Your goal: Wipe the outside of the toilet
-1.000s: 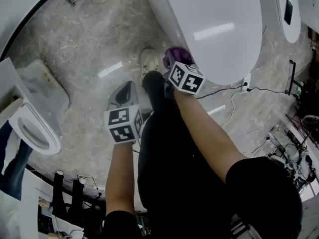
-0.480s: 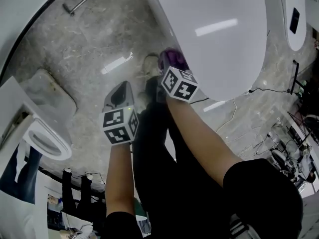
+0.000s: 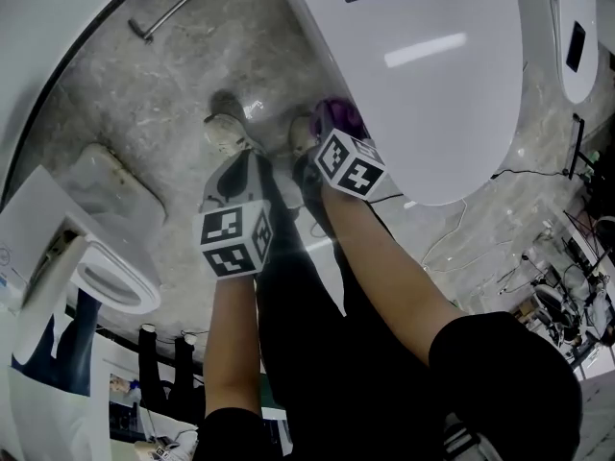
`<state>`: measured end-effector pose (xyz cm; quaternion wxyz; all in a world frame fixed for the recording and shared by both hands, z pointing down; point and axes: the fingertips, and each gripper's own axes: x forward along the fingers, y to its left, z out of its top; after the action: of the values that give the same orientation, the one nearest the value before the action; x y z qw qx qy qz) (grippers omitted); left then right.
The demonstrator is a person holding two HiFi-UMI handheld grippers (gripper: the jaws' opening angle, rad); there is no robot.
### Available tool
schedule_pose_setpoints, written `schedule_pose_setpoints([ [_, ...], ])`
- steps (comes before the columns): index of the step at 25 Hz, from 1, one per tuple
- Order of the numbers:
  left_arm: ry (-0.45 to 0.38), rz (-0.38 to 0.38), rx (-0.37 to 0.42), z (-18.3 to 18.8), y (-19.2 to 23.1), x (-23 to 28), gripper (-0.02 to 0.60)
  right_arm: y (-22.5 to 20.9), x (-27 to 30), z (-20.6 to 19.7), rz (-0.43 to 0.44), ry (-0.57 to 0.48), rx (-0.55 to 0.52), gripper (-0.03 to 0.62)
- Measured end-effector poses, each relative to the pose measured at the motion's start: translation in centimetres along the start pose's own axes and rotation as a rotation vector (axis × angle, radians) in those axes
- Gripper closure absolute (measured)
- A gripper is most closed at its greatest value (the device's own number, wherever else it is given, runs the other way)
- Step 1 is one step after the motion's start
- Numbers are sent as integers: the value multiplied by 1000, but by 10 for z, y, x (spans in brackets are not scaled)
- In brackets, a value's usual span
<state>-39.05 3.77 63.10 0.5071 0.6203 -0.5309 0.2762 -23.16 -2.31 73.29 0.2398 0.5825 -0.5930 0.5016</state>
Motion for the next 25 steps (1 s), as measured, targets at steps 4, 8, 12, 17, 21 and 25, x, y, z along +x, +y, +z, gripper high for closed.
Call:
schedule_pose_setpoints([
  [4, 30, -29, 34, 8, 11, 7, 574, 11, 10, 9, -23, -26, 47, 480],
  [8, 56, -52, 72, 19, 27, 12, 574, 24, 21, 19, -53, -49, 74, 479],
  [12, 81, -80, 122, 33, 44, 15, 574, 35, 33, 28, -93, -67, 109, 479],
  [17, 94, -114, 177, 50, 62, 16, 574, 57, 50, 46, -109, -105, 121, 479],
  [21, 100, -132, 191, 57, 79, 17, 574, 86, 65, 66, -86, -140, 54, 479],
  [25, 106, -153, 195, 59, 96, 17, 574, 112, 83, 83, -75, -147, 19, 480],
])
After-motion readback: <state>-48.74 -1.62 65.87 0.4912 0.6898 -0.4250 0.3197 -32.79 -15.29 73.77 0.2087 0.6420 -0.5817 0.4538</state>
